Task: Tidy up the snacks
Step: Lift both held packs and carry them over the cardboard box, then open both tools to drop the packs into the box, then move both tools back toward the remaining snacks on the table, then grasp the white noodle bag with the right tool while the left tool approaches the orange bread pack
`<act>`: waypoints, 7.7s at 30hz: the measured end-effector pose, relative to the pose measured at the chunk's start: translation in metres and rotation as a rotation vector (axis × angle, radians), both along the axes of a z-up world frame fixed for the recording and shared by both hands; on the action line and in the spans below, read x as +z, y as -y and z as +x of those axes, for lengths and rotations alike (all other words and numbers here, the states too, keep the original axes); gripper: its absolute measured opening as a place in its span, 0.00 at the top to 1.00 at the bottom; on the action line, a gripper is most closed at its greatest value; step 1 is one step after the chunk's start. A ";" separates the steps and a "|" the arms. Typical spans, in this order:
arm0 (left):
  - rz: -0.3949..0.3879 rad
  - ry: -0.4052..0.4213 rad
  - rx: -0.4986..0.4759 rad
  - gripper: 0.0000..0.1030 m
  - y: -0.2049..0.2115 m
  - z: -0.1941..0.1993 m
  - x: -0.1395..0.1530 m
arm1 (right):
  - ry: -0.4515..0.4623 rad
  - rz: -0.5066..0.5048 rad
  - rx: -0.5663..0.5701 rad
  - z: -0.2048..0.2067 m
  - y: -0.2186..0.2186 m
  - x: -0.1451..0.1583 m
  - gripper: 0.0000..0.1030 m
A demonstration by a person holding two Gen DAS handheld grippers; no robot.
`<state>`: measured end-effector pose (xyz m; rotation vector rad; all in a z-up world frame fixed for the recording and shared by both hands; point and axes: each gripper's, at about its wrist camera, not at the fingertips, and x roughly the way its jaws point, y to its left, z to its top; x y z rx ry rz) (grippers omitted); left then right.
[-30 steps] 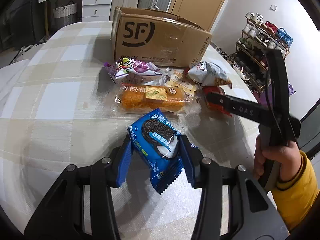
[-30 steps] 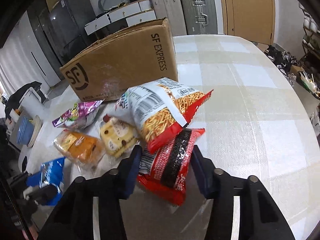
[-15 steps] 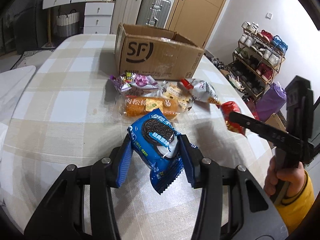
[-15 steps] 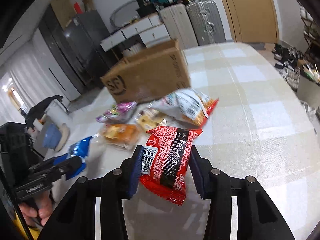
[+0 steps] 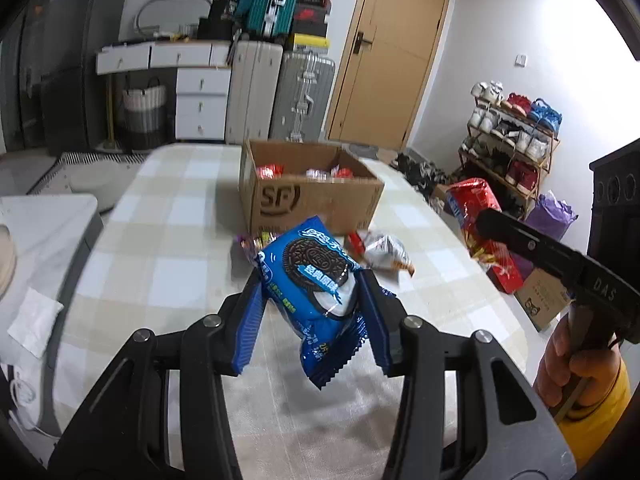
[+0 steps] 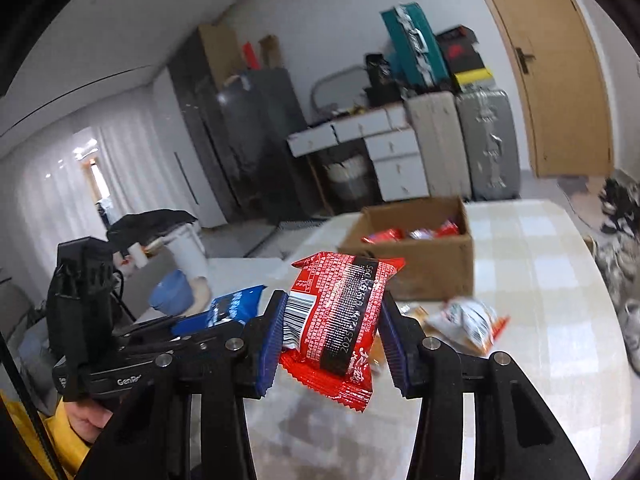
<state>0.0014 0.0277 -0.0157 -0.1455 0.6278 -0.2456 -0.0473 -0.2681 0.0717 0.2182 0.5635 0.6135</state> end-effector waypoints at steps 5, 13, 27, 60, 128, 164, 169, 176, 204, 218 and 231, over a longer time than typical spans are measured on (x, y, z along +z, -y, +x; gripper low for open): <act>0.004 0.047 0.005 0.58 -0.005 -0.019 0.028 | 0.051 0.012 0.029 -0.013 -0.007 0.016 0.56; 0.005 0.057 0.002 0.58 -0.009 -0.038 0.051 | 0.037 0.032 0.025 -0.018 -0.003 0.012 0.56; 0.008 0.058 0.004 0.58 -0.002 -0.035 0.053 | 0.042 0.047 0.007 -0.014 0.005 0.011 0.56; -0.001 0.014 -0.033 0.58 -0.001 0.084 0.095 | 0.038 -0.014 -0.019 0.145 -0.003 0.051 0.56; 0.094 -0.199 0.022 0.51 0.007 0.309 -0.033 | -0.240 -0.237 -0.003 0.319 -0.057 -0.077 0.52; 0.124 0.128 0.086 0.19 0.011 0.022 0.125 | 0.211 -0.163 -0.062 0.067 -0.011 0.106 0.13; 0.110 0.147 0.098 0.19 0.000 -0.014 0.136 | 0.267 -0.141 -0.076 0.028 -0.010 0.114 0.06; 0.122 0.175 0.131 0.11 -0.016 -0.061 0.137 | 0.328 -0.117 -0.091 -0.014 -0.002 0.103 0.01; 0.100 0.018 0.165 0.01 -0.026 -0.024 0.007 | 0.156 -0.125 -0.142 -0.006 0.006 -0.003 0.01; 0.076 -0.256 0.110 0.01 -0.020 0.060 -0.118 | -0.057 -0.146 -0.120 0.054 0.007 -0.085 0.01; -0.019 -0.415 0.061 0.01 0.002 0.134 -0.164 | -0.213 -0.102 -0.127 0.106 0.021 -0.132 0.01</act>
